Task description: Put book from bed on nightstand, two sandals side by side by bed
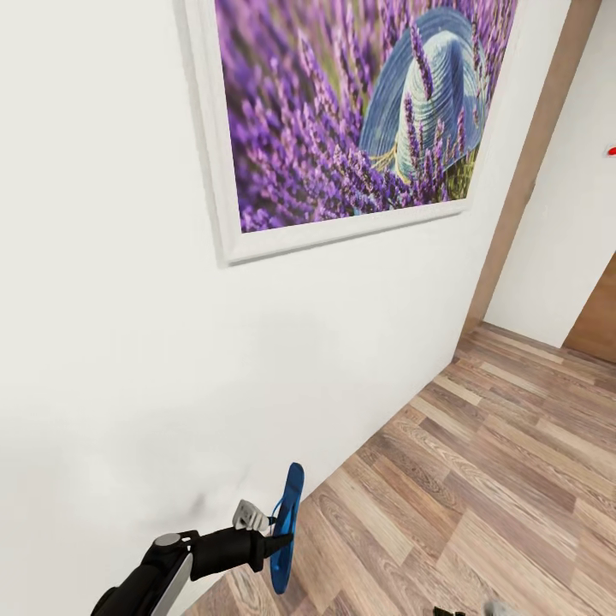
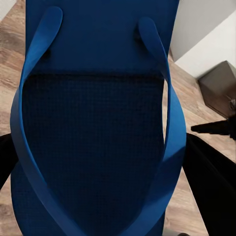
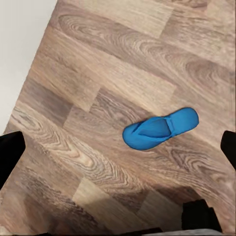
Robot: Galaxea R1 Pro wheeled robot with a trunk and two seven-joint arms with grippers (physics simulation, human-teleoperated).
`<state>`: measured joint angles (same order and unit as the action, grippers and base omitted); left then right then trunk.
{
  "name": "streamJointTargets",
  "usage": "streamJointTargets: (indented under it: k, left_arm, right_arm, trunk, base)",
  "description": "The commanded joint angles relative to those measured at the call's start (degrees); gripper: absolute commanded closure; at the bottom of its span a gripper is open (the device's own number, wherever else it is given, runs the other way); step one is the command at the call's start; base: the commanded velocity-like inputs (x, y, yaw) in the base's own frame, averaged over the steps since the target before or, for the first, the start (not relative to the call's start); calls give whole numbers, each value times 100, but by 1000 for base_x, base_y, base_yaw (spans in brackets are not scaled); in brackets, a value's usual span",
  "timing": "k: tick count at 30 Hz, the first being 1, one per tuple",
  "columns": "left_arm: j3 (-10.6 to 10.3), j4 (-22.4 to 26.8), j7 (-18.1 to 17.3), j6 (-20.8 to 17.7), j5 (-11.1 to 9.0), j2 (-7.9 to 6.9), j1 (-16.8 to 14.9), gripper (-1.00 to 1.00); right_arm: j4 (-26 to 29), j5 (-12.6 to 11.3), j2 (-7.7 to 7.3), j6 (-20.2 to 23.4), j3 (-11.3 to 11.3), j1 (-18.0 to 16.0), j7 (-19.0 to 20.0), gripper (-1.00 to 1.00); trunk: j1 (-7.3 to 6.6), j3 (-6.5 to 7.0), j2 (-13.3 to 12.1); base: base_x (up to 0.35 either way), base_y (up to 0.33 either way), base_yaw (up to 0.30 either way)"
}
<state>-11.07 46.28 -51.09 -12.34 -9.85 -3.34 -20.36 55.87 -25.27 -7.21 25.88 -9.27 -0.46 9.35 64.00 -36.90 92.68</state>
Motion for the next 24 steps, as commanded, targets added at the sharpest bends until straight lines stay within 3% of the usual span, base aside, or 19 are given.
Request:
streamJointTargets:
  k: [1,3,6,10,13,14,17,18,20,22,24]
  left_arm:
    - [-19,4,1,-58,-61,-7,-3,100]
    - [-18,4,2,-58,-61,-8,-3,100]
    - [-18,4,2,-58,-61,-8,-3,100]
    - [-18,4,3,-65,-68,-8,-4,100]
    - [-18,4,4,-66,-69,-4,-3,100]
    - [-18,4,3,-67,-69,-3,-3,100]
    - [-18,4,3,-67,-69,0,-3,100]
    - [-18,4,3,-67,-69,0,-3,100]
    - [-18,4,3,-67,-69,0,-3,100]
    - [-18,4,3,-67,-69,0,-4,100]
    - [-18,4,3,-67,-69,0,-3,100]
  right_arm:
    - [105,-257,243,37,-14,-4,-451,-100]
    - [302,-641,678,-39,-14,-5,-1187,-100]
    - [423,-898,963,-212,-10,-10,-1881,-100]
    - [482,-1040,1083,-359,-3,-152,-2486,-100]
    - [493,-1297,1091,-371,-4,-395,-2573,-100]
    - [493,-1521,1091,-367,-1,-442,-2579,-100]
    - [533,-2773,1090,-333,6,-507,-2572,-100]
    - [561,-2971,1092,-331,7,-511,-2572,-100]
    - [734,-3627,1096,-337,15,-519,-2584,-100]
    - [861,-3973,1098,-360,17,-523,-2617,-100]
    - [912,-4092,1098,-370,15,-524,-2649,-100]
  trunk:
    - [0,-5,3]
    - [0,-5,3]
    - [0,-5,3]
    - [0,-5,3]
    - [0,-5,3]
    - [0,-5,3]
    - [0,-5,3]
    - [0,-5,3]
    - [0,-5,3]
    - [0,-5,3]
    - [0,-5,3]
  base:
    - [0,0,0]
    - [0,0,0]
    - [0,0,0]
    - [0,0,0]
    - [0,0,0]
    - [0,0,0]
    - [0,0,0]
    - [0,0,0]
    - [0,0,0]
    - [0,0,0]
    - [0,0,0]
